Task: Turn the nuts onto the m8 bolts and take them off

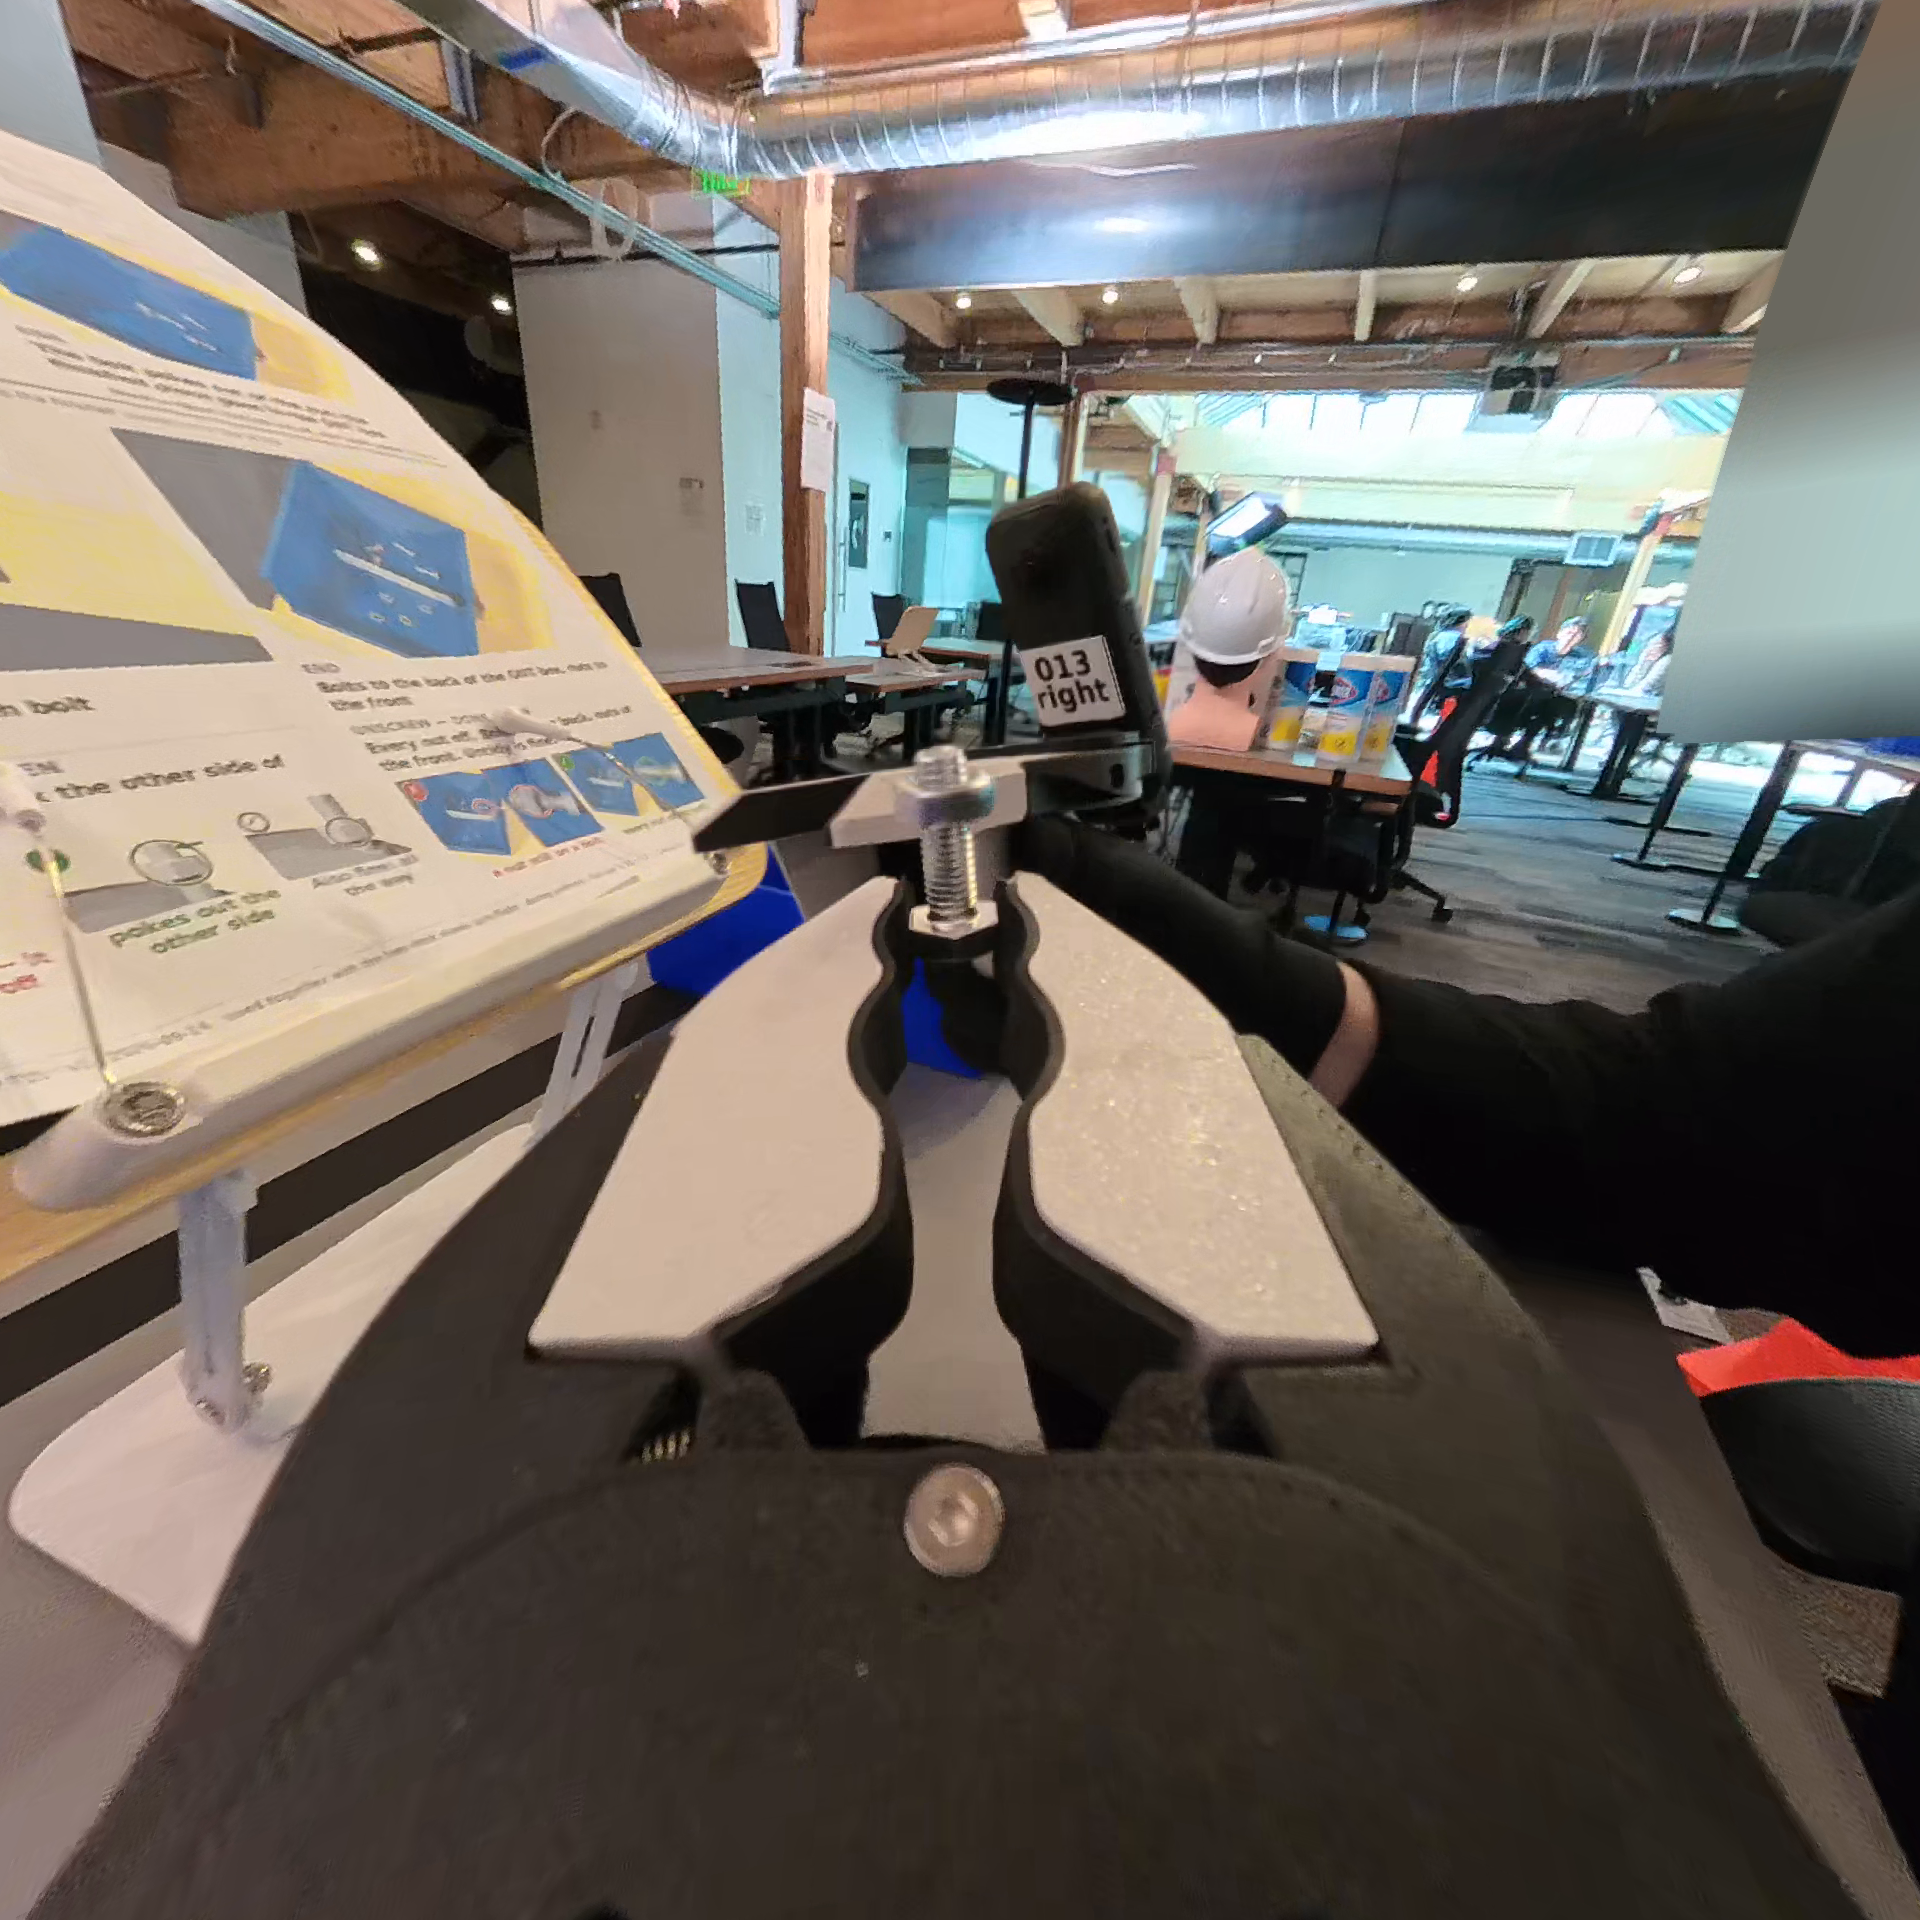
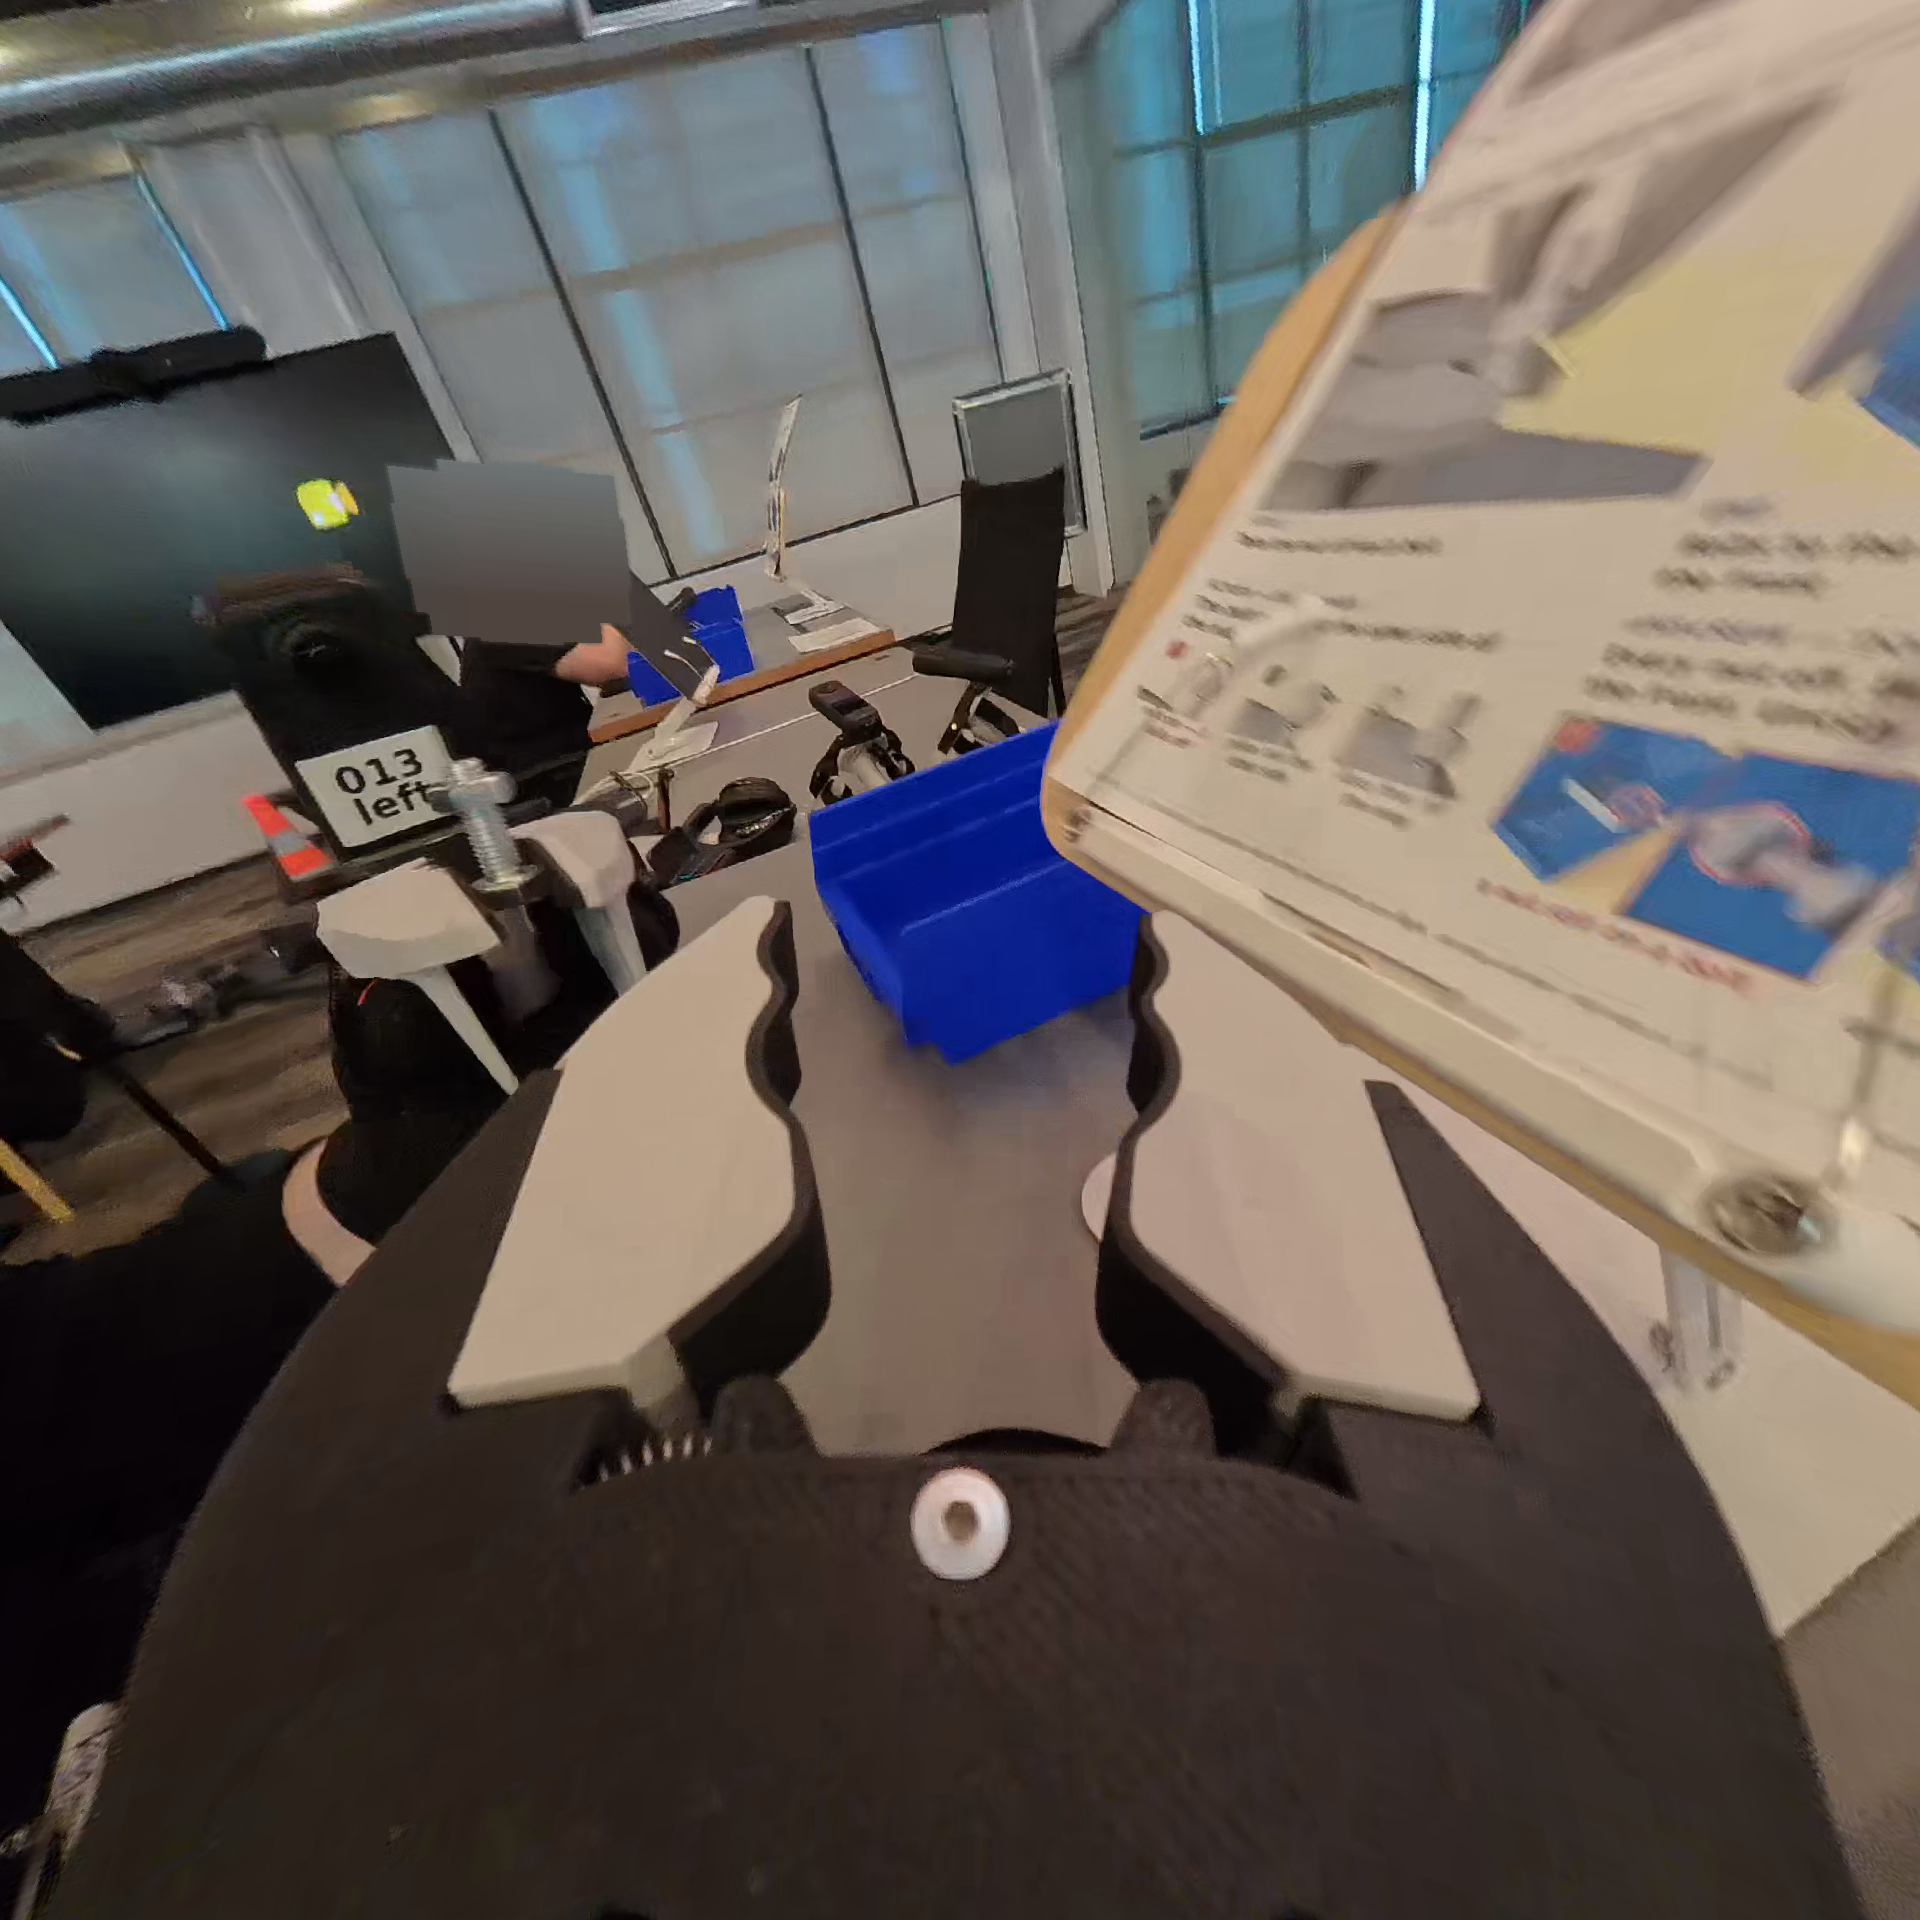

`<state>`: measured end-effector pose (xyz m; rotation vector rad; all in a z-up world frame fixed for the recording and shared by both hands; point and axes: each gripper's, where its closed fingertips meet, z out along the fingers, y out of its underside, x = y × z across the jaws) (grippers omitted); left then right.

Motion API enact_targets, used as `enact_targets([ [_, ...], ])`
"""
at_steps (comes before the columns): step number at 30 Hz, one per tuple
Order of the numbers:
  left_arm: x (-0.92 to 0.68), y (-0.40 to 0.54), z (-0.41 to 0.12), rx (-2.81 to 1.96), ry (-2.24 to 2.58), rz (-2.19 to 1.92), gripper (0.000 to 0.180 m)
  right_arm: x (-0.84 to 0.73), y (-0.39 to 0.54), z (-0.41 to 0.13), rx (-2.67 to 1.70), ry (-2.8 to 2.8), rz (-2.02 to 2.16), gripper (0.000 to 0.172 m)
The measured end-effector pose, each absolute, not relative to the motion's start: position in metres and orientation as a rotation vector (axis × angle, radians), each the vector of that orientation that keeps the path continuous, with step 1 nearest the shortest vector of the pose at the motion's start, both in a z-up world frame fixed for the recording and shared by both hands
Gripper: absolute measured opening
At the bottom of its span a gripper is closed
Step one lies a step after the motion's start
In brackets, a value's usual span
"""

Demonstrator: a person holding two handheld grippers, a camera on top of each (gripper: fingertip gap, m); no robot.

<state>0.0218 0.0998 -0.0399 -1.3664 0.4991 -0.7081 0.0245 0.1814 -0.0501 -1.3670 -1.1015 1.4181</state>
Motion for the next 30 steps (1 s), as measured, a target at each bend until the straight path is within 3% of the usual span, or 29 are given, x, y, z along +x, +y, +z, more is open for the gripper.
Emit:
enact_targets([
  [9,0.036,0.11,-0.059,-1.445,0.54,-0.708,0.015,0.005,0.119,-0.033,-1.194,-1.291,1.516,0.076],
  [16,0.038,0.105,-0.056,-1.424,0.551,-0.718,0.015,0.006,0.131,-0.036,-1.219,-1.251,1.519,0.084],
  [18,0.034,0.101,-0.05,-1.386,0.544,-0.745,0.015,0.017,0.162,-0.049,-1.302,-1.188,1.435,0.06],
  [21,0.031,0.101,-0.048,-1.384,0.546,-0.727,0.015,0.031,0.183,-0.058,-1.372,-1.143,1.45,0.062],
  [25,0.032,0.104,-0.052,-1.394,0.543,-0.74,0.015,0.028,0.146,-0.034,-1.237,-1.236,1.512,0.069],
  [30,0.034,0.104,-0.052,-1.398,0.557,-0.701,0.015,0.014,0.116,-0.022,-1.171,-1.35,1.568,0.065],
])
